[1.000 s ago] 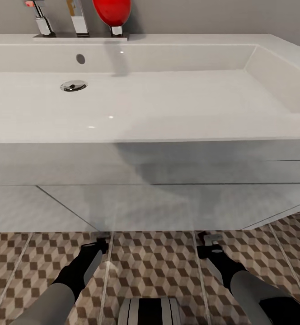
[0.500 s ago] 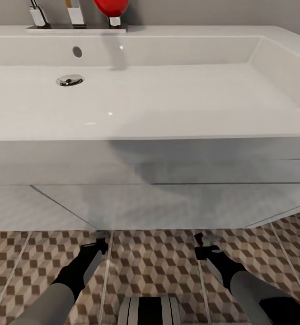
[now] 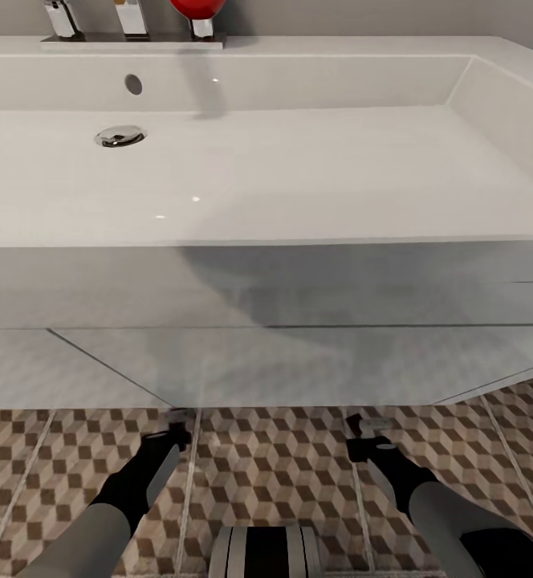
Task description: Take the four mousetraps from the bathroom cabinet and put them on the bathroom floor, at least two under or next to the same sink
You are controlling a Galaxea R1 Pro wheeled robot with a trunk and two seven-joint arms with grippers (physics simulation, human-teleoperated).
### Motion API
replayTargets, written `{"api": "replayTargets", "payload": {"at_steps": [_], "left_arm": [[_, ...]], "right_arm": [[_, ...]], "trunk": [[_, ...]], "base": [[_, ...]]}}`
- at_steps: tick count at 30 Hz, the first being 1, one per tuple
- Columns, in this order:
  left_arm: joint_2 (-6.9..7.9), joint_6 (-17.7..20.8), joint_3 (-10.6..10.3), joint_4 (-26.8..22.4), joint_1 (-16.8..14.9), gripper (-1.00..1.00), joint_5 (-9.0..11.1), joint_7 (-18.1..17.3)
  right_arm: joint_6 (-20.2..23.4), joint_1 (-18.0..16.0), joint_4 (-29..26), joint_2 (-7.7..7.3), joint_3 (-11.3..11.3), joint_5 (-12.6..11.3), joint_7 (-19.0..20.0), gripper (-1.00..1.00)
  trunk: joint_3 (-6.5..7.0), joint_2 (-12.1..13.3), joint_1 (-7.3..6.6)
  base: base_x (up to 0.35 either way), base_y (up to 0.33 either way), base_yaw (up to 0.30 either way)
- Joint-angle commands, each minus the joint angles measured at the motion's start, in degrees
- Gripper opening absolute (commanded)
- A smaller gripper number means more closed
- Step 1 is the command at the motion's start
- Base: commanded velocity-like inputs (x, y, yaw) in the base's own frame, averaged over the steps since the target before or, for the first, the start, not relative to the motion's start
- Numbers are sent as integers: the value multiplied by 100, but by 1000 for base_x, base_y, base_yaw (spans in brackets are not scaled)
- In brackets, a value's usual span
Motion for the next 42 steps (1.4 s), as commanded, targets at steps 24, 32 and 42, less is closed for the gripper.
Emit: {"api": "replayTargets", "payload": {"at_steps": [24,32,42], "left_arm": [[255,17,-28,-53,-1,-100,70,51],[255,24,-29,-53,-1,-100,75,50],[251,26,-23,-53,-1,-100,70,50]], "right_arm": [[33,1,-14,-124,-335,1,-36,-100],[33,1,-14,-123,-336,1,-34,-100],[33,1,-14,-123,-336,1,-30,-100]], "trunk": [[-3,-1,-1],[-114,-8,12],[-136,-9,14]], "base": [[0,0,0],[0,0,0],[0,0,0]]}}
